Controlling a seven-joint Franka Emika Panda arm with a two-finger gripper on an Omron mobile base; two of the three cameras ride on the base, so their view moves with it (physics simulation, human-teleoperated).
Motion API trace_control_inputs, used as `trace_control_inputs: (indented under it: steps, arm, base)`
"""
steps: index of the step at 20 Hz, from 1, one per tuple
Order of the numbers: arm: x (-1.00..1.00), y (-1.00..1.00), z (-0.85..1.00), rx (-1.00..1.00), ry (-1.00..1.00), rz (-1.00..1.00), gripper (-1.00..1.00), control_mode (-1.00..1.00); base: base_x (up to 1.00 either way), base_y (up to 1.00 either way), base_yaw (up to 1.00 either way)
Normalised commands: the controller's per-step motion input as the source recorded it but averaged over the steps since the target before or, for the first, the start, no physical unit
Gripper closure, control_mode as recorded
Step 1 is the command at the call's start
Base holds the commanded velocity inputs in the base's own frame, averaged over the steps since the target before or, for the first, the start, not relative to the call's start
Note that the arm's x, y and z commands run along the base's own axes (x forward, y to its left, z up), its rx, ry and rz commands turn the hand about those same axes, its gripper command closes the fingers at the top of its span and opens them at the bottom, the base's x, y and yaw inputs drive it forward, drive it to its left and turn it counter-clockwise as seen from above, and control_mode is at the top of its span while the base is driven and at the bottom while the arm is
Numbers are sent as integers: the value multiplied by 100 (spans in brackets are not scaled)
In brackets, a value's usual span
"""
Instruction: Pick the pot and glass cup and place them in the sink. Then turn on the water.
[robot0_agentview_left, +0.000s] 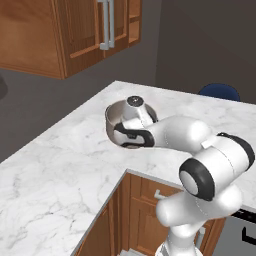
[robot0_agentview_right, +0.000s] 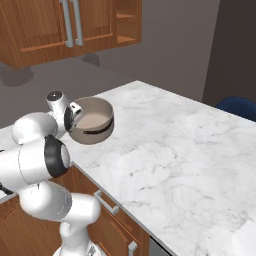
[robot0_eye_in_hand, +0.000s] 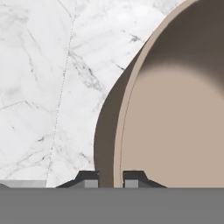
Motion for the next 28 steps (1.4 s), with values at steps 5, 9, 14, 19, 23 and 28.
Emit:
trace_control_inputs:
  steps: [5,9,14,19,23,28]
  arm:
    - [-38,-7,34,0,-4,0,100,-100]
    - [-36,-3,42,0,0,0,100,-100]
    - [-43,-3,33,0,0,0,100,-100]
    - [-51,-4,24,0,1,0,100,-100]
    - [-52,-2,19,0,4,0,100,-100]
    - [-50,0,19,0,7,0,100,-100]
  base:
    - [0,0,0]
    - [0,0,0]
    - [0,0,0]
    - [0,0,0]
    - [0,0,0]
    - [0,0,0]
